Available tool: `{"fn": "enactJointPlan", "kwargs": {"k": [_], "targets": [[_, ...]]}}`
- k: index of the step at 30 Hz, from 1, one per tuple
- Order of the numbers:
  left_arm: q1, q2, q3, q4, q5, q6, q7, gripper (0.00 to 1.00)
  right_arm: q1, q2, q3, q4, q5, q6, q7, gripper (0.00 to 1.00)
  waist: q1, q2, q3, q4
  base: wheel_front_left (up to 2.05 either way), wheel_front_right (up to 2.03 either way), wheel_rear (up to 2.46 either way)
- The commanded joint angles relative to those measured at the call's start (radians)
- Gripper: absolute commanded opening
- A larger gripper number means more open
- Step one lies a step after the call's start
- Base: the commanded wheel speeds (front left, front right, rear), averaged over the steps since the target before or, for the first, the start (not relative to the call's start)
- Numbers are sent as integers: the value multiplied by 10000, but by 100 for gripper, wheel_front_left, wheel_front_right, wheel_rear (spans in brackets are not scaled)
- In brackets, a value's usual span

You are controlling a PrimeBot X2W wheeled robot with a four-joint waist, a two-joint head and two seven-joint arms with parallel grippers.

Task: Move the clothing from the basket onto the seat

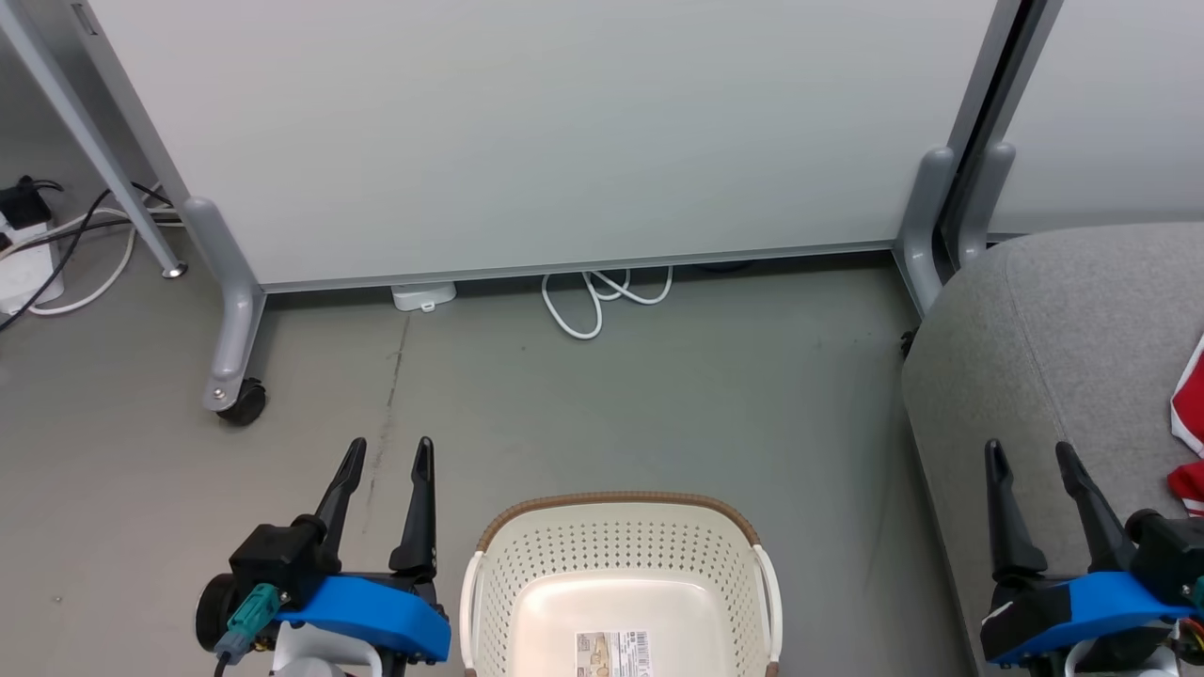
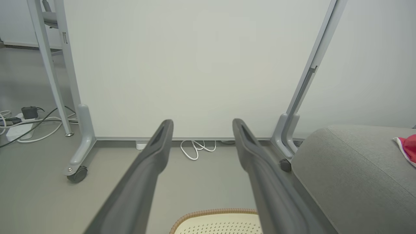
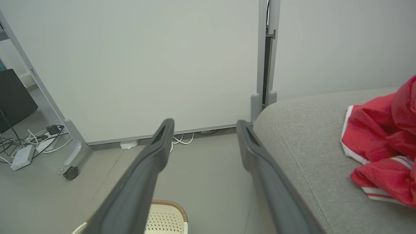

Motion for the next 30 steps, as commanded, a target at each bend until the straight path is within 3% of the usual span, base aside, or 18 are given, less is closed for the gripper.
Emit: {"fn": "enactJointPlan", "kwargs": {"k": [1, 30], "targets": [[128, -6, 136, 28, 15, -24, -25, 100, 181, 42, 68, 81, 88, 5, -108, 100, 1, -1, -85, 106, 0, 0, 0], [232, 97, 240, 291, -164, -24, -25, 100, 58, 49, 749, 811, 695, 5, -395, 100, 1, -1, -274, 83, 0, 0, 0]]}}
